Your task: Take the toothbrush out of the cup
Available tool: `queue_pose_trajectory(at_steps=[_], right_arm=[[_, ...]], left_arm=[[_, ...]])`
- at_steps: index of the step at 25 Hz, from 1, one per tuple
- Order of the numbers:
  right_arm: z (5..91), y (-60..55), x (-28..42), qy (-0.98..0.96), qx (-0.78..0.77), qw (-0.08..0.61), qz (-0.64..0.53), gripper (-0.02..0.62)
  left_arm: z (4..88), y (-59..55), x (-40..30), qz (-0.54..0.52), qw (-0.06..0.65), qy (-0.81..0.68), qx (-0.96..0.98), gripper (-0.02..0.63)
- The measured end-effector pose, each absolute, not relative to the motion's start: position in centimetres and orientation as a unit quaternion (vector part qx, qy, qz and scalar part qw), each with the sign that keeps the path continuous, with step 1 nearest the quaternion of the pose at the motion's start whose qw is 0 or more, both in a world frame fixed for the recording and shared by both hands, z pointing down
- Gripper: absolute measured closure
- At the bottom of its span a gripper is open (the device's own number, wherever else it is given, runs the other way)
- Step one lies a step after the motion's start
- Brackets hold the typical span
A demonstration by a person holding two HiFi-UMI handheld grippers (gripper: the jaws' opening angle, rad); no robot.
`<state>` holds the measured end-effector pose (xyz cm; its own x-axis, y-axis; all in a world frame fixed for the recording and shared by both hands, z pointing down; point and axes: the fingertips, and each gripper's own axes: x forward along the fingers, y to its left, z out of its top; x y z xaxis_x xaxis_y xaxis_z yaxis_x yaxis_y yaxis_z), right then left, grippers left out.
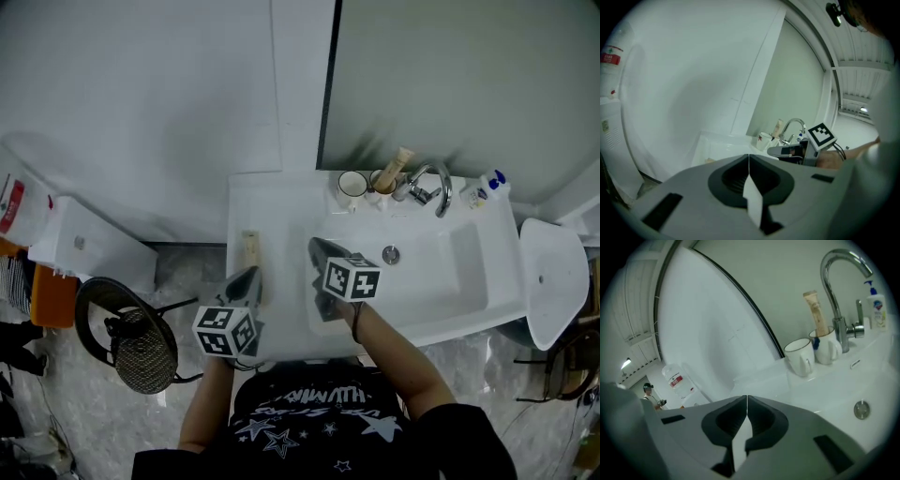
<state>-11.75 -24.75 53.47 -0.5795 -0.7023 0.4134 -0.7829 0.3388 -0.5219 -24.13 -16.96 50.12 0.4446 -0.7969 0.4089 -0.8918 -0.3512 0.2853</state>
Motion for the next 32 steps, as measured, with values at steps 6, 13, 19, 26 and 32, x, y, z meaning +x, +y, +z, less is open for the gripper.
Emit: queue_pose_trajectory(at_steps=[6,13,19,26,32], right_arm=[[50.5,-26.9,-5.0,-0.811,0.507,0.052,0.286,0.580],[47.5,-29.7,2.0,-0.788,0.581,0.066,0.194,0.578],[46.4,-32.8,6.6,-0.760,0.627,0.076,0.151,0.577],[46.9,-35.7,8.2,-0.754,0.634,0.082,0.148,0.505],[48.0,-37.8,8.8,-0.738,0.651,0.093,0.149,0.503]], left_arm=[[49.1,-18.4,-20.6,0.103,0.223,-0.510,0.824,0.588],[47.4,-20.6,-17.3,0.106,0.197,-0.513,0.828,0.588],[46.0,-22.6,-14.7,0.091,0.171,-0.513,0.836,0.588],[46.9,-24.0,-14.3,0.105,0.168,-0.526,0.827,0.588],[47.5,-25.5,-14.9,0.113,0.161,-0.537,0.820,0.588]])
